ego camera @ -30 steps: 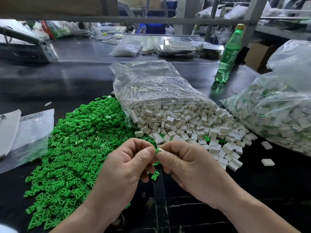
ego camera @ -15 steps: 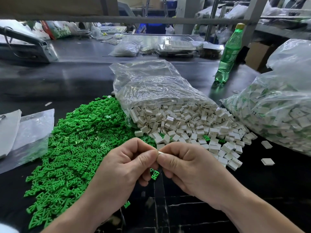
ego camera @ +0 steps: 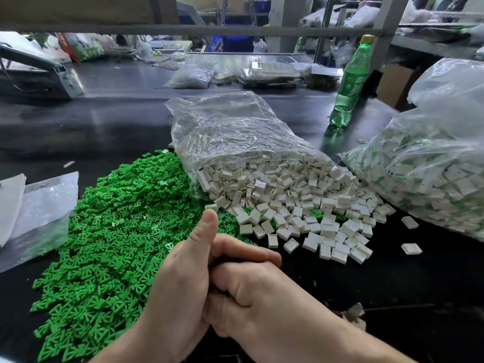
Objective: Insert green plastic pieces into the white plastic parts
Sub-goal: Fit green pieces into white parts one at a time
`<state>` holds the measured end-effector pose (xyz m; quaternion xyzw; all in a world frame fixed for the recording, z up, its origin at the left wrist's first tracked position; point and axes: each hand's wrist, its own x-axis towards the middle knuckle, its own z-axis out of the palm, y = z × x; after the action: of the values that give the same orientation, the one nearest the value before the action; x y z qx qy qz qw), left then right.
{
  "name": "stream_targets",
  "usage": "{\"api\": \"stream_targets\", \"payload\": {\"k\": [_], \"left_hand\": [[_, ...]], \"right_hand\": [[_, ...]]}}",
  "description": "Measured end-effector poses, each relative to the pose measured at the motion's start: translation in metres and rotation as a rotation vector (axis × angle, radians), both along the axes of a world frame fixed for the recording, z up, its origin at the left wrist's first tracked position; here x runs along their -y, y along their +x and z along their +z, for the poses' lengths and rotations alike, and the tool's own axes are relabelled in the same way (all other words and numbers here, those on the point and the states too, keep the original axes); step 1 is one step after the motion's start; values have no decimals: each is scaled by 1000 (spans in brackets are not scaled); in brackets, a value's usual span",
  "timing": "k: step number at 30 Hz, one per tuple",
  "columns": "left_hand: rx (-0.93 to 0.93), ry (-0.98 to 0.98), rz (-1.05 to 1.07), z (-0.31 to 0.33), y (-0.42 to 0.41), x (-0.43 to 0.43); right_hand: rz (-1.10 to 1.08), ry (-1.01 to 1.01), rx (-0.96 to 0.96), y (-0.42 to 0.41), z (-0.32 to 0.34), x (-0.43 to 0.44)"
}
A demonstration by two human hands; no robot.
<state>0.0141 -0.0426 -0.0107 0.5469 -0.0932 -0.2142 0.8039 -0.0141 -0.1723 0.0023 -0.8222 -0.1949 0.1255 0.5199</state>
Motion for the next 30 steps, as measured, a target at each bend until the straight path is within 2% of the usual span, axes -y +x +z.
{"api": "stream_targets", "payload": {"k": [7,14,18,20,22,24,30], "left_hand": [[-14,-3,101,2,-3,3],[-20,-4,107,2,-3,3],[-7,34,90,-3,3,3],[119,44,100,-2,9,-2],[393,193,125,-2,14,-13],[609,319,136,-1,14,-22],[913,611,234,2,14,-22]], "right_hand": [[-30,63,-40,-3,1,-3],[-39,106,-93,-2,-5,-4],[-22,155,-202,3,-10,0],[-46,262,-289,10,-7,11],[-78,449,-404,16,-4,26],[-100,545,-457,20,-2,36],[-65,515,-463,22,-6,41]]}}
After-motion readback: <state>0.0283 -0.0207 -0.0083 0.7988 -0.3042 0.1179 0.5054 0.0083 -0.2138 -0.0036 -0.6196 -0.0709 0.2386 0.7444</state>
